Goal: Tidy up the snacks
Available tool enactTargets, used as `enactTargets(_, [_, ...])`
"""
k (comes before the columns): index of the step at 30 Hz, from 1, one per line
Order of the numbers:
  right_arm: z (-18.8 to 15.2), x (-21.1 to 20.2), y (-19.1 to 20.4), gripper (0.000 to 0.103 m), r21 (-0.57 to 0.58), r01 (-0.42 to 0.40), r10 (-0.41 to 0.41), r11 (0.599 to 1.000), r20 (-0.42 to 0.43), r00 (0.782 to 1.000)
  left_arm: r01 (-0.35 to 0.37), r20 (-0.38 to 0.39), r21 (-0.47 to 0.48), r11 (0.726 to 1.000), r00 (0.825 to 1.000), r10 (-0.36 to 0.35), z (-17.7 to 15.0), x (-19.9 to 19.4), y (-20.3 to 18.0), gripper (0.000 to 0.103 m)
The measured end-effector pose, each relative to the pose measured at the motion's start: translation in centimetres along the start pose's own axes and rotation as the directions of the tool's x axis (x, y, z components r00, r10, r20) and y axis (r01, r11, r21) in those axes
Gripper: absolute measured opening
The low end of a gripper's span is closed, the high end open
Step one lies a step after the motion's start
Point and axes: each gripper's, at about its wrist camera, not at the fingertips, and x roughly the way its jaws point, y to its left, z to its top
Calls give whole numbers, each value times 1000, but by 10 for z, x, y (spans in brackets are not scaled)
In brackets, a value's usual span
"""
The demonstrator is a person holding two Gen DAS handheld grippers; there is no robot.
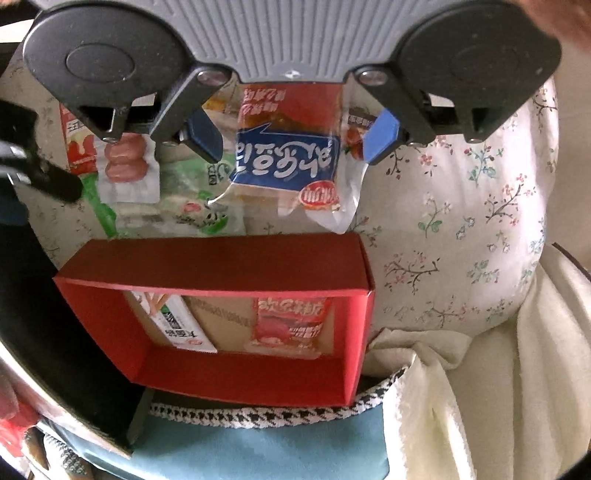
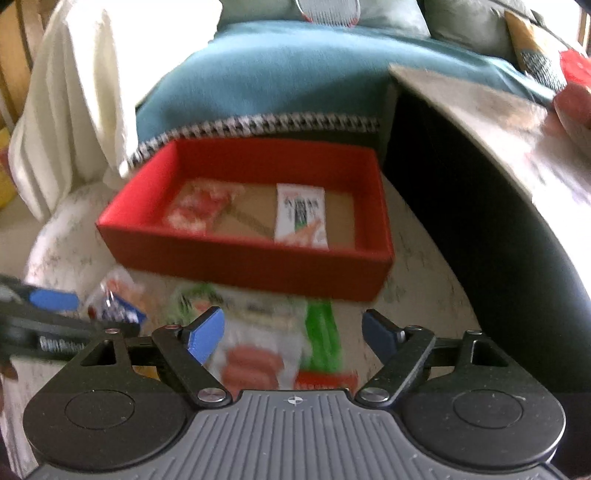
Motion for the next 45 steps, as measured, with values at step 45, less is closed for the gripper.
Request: enactTargets(45, [-19,59,29,78,-8,-59,57,998,-162,985,47,-53,-15,999,997,-48,-5,14,-1,51])
